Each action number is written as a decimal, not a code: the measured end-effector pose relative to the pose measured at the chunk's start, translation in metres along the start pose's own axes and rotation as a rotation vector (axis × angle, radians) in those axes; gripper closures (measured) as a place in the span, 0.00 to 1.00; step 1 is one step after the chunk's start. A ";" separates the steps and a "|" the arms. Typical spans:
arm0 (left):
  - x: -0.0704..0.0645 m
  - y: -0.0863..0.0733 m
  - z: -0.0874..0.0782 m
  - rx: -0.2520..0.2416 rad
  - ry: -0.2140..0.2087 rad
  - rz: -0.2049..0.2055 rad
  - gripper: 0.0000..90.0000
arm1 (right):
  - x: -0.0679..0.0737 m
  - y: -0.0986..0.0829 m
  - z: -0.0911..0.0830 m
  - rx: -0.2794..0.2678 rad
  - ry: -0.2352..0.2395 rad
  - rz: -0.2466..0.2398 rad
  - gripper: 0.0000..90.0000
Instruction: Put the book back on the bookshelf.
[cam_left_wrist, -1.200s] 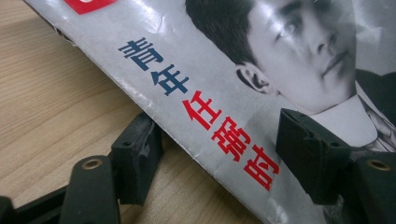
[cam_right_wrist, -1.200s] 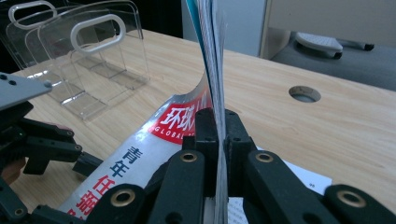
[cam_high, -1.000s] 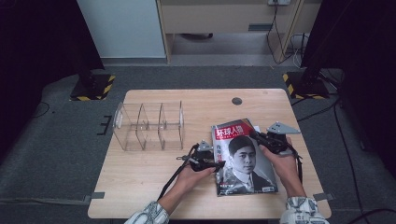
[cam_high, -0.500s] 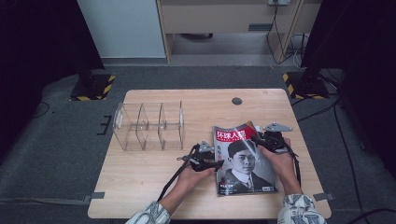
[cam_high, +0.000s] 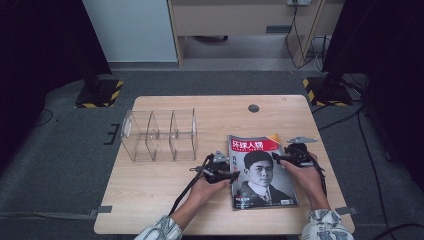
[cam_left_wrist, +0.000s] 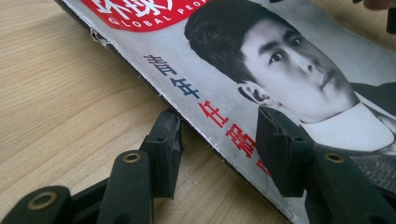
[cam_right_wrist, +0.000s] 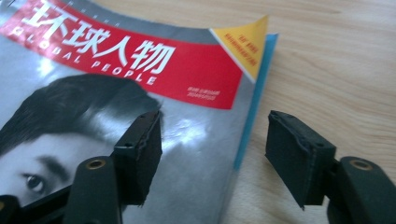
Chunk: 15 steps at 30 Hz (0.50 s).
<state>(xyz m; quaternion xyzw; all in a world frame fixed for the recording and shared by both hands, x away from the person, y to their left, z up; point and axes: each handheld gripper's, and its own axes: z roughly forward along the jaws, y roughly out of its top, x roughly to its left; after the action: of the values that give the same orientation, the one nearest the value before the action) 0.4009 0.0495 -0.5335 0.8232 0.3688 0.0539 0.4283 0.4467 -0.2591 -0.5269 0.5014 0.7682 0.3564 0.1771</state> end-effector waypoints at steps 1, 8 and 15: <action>0.001 0.000 0.000 0.000 -0.003 -0.005 0.56 | 0.002 0.000 0.001 0.011 0.010 -0.001 0.45; 0.004 0.004 0.001 0.000 -0.010 -0.032 0.59 | 0.006 -0.003 -0.003 0.017 -0.011 -0.046 0.56; 0.006 0.005 0.001 -0.004 -0.003 -0.035 0.63 | 0.010 -0.008 -0.010 0.026 0.027 -0.081 0.69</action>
<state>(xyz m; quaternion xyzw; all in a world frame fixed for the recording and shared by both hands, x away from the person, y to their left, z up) 0.4082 0.0512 -0.5321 0.8158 0.3824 0.0459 0.4315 0.4307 -0.2558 -0.5255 0.4675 0.7948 0.3454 0.1745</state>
